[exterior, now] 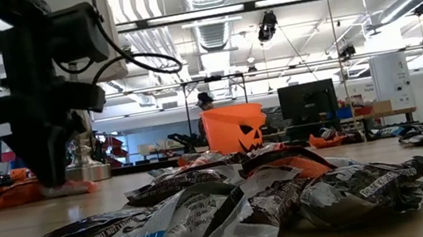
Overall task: Organize candy in baskets
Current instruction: Put the orange chocolate into the orange bucket
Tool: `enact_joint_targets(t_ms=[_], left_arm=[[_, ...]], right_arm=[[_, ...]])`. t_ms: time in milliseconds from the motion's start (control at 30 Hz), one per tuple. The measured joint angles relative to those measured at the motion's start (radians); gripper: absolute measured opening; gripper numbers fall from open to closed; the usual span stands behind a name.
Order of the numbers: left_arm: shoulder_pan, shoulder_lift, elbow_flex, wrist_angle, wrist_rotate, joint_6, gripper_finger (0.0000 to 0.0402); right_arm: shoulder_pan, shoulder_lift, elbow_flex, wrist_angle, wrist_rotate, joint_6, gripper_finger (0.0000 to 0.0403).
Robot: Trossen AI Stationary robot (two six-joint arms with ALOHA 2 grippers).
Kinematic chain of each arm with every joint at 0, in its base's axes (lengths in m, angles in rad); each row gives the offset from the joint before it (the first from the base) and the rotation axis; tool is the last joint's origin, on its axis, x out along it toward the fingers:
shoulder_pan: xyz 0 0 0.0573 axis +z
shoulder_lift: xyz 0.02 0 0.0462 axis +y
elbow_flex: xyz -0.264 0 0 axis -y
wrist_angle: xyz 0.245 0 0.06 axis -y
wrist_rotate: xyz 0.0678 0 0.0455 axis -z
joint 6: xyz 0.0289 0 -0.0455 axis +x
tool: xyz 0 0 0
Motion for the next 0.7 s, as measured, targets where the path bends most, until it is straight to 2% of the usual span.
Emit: enact_joint_targets(t_ms=[267, 433, 600, 700], left_arm=[[0.001, -0.031, 0.025, -0.010, -0.008, -0.036, 0.0121], [0.028, -0.025, 0.029, -0.024, -0.080, -0.024, 0.0121], [0.086, 0.005, 0.025, -0.016, -0.079, -0.021, 0.0121], [0.115, 0.011, 0.025, -0.011, -0.043, -0.013, 0.0121]], right_arm=[[0.000, 0.001, 0.000, -0.077, 0.000, 0.002, 0.0137], [0.000, 0.011, -0.002, -0.117, 0.001, 0.001, 0.0137], [0.000, 0.012, -0.001, -0.111, 0.001, -0.011, 0.0137], [0.000, 0.012, -0.001, -0.111, 0.001, -0.015, 0.0137]])
